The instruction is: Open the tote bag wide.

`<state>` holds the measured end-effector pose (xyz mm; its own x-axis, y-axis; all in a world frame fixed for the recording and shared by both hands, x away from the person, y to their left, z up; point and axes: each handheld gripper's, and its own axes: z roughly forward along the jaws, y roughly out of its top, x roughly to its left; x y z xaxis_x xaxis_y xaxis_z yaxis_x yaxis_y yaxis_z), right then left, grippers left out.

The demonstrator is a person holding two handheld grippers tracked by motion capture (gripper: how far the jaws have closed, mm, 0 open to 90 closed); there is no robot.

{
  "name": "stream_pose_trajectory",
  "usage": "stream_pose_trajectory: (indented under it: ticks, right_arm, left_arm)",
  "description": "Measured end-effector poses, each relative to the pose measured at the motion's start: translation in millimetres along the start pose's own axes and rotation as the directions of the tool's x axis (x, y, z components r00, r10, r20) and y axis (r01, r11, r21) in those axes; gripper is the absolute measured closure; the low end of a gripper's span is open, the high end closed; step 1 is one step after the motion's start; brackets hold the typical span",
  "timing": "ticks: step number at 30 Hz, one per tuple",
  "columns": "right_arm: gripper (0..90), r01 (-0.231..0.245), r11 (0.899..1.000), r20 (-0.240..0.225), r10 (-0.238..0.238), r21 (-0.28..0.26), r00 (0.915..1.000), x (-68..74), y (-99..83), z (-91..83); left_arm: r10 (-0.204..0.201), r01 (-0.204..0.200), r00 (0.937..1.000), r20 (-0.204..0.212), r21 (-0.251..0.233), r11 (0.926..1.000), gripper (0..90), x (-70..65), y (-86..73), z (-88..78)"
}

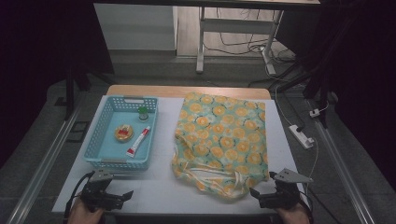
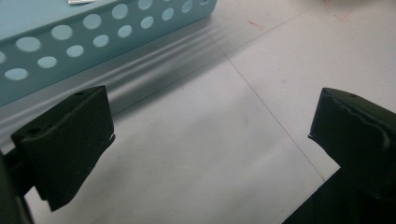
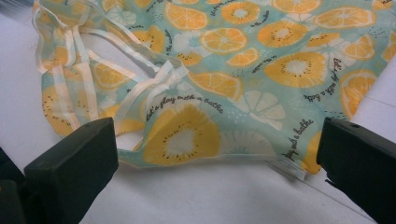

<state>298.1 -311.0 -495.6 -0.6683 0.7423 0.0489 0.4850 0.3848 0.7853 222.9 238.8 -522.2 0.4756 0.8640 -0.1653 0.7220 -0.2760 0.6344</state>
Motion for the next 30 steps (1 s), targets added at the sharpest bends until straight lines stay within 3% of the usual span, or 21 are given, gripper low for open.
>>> stream_pose_trajectory:
  ticks: [19,30]
  right_arm:
    - [0.0,0.021,1.0,-0.015,-0.021,-0.009,0.9997,5.4,6.3,-1.4]
    - [0.0,0.082,0.996,-0.026,-0.082,0.021,0.9963,14.3,16.3,3.9]
  left_arm:
    - [0.015,-0.015,0.9998,0.013,0.0,0.9999,0.0,-0.1,-0.3,-0.1]
    - [0.01,-0.009,0.9995,0.029,-0.008,0.9999,0.0,1.4,-0.5,-0.4]
